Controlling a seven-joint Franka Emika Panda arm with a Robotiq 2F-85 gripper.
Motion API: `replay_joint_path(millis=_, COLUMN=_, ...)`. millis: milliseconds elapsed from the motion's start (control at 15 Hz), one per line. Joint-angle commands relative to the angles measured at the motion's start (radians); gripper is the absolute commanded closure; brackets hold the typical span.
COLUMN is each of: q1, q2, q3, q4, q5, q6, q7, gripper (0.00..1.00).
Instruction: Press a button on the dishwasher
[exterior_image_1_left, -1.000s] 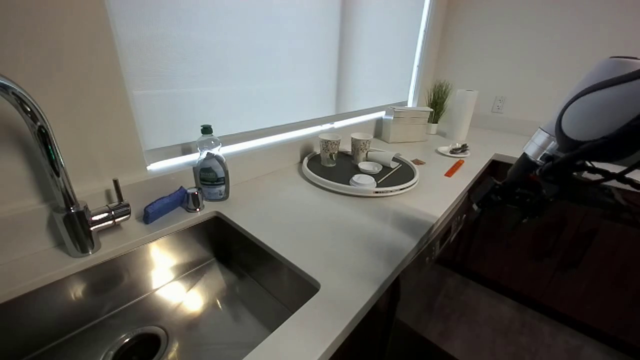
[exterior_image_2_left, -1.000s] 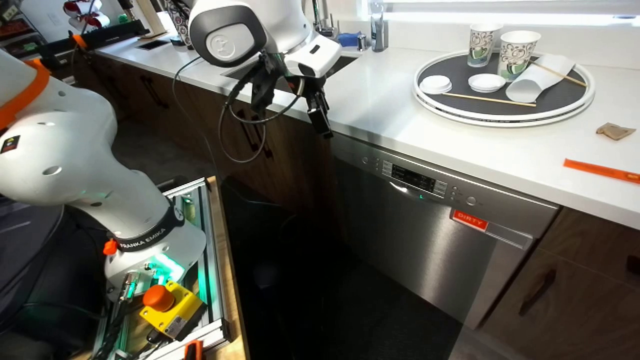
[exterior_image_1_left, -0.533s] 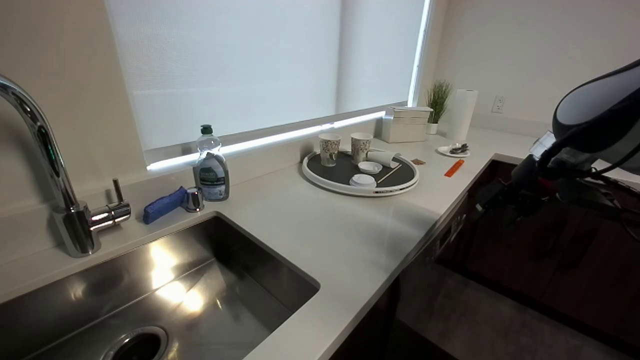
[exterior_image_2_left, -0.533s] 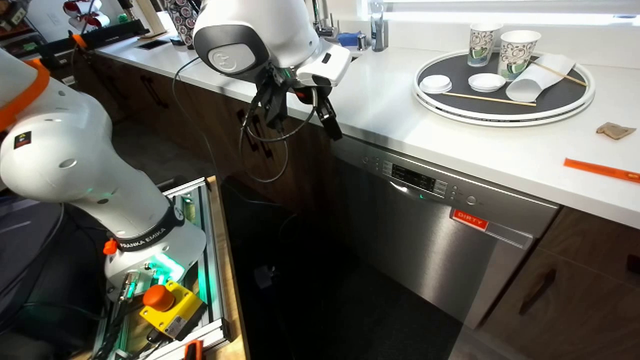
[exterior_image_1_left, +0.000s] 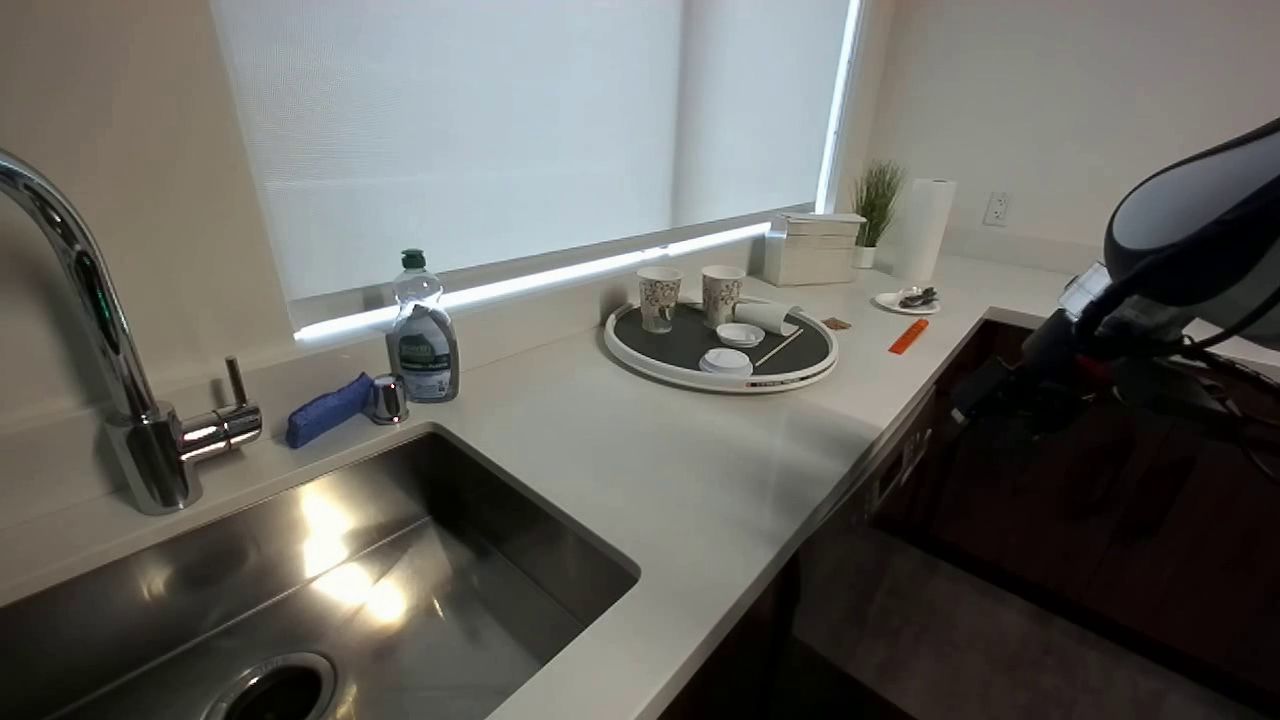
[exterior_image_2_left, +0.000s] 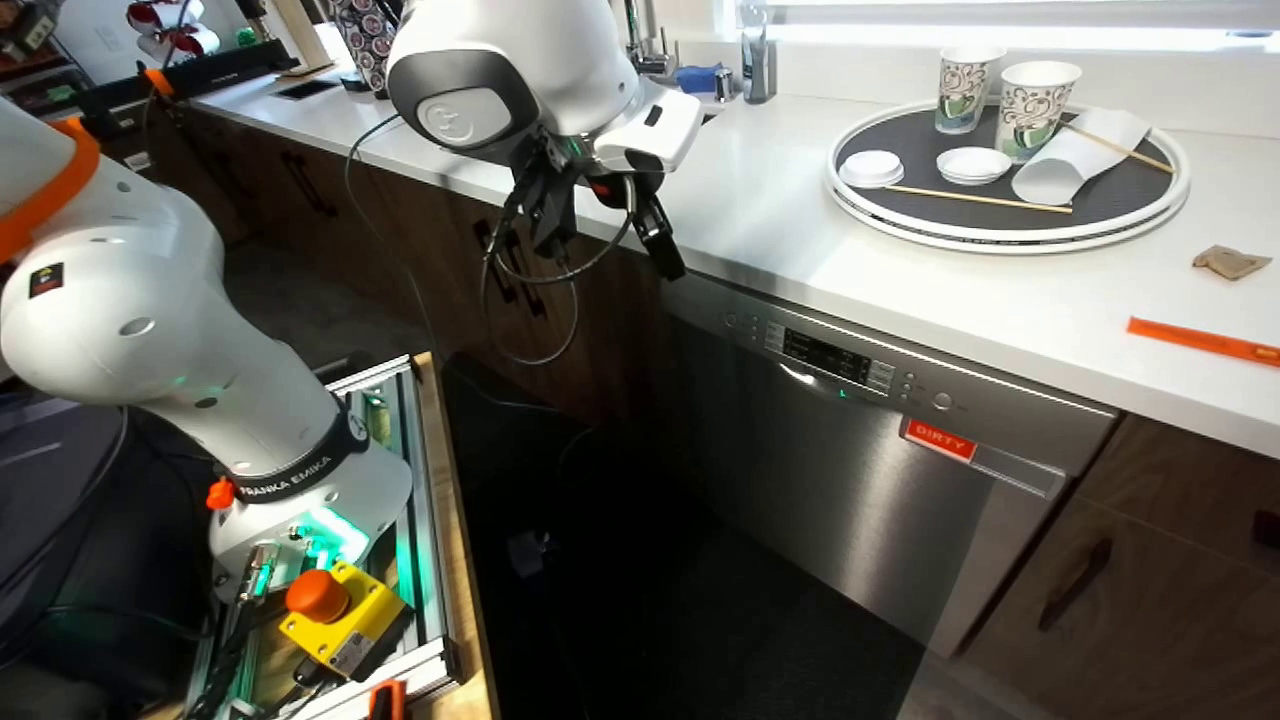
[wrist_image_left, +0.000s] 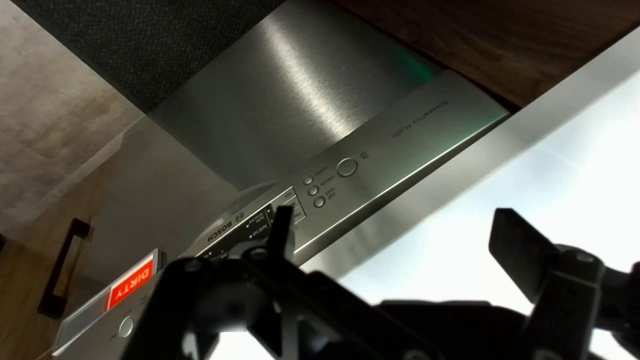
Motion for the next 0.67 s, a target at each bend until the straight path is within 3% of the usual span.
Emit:
replay_joint_path(millis=0, q1=-0.049, q2=0.073, q3=0.010, q4=0.018, q5=-0.049, q6=0.053, q7=0.049, gripper=0.00)
replay_joint_path(millis=600, q1=-0.068, q2=0.245, q3=-0.079, q4=0.082, q5=-0.029, q6=0.065, q7=-0.197, gripper=0.00)
